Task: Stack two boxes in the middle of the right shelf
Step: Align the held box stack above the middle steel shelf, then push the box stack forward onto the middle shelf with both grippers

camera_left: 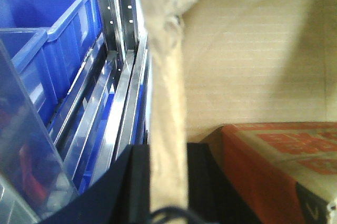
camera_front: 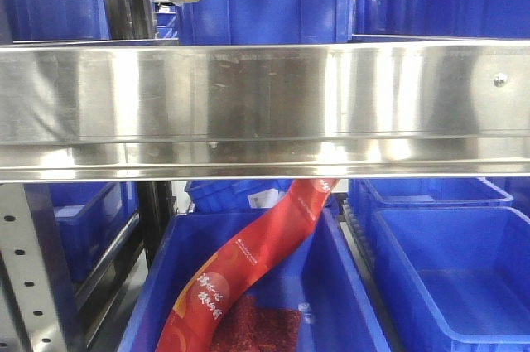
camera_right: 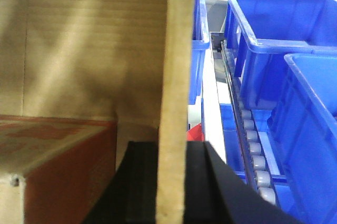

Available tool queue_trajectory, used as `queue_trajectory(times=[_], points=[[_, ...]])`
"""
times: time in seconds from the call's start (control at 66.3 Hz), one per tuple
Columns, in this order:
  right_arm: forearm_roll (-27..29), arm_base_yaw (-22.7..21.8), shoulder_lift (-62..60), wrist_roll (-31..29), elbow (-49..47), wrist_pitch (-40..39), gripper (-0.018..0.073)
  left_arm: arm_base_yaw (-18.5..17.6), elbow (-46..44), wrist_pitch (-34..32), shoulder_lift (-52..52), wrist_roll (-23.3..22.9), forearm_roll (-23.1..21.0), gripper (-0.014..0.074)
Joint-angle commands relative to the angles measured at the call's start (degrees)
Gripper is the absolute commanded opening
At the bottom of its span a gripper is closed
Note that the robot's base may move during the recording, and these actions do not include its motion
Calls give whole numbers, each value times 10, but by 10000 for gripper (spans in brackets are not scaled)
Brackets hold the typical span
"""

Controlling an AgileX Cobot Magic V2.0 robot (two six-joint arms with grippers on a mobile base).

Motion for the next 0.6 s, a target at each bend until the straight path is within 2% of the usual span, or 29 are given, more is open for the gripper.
queue_trajectory(times=[0.0, 0.06, 0.151, 0.271, 0.362, 0.467, 0.588], points=[[12, -3, -9, 1, -8, 3, -169, 3, -8, -9, -7, 6, -9, -111], [46, -6, -6, 2, -13, 26, -169, 3, -8, 7, -7, 6, -32, -111], [51, -9, 1, 2, -27, 32, -169, 3, -12, 21, 0, 21, -47, -111], [60, -17, 23, 2, -65, 81, -169, 16, -38, 64, 23, 78, -132, -111], [60, -18, 43, 2, -70, 101, -169, 38, -54, 84, 46, 79, -175, -111], [60, -18, 60, 2, -70, 102, -169, 54, -60, 84, 60, 81, -186, -111], [60, -18, 76, 2, -70, 88, -169, 55, -60, 84, 68, 97, -185, -111]])
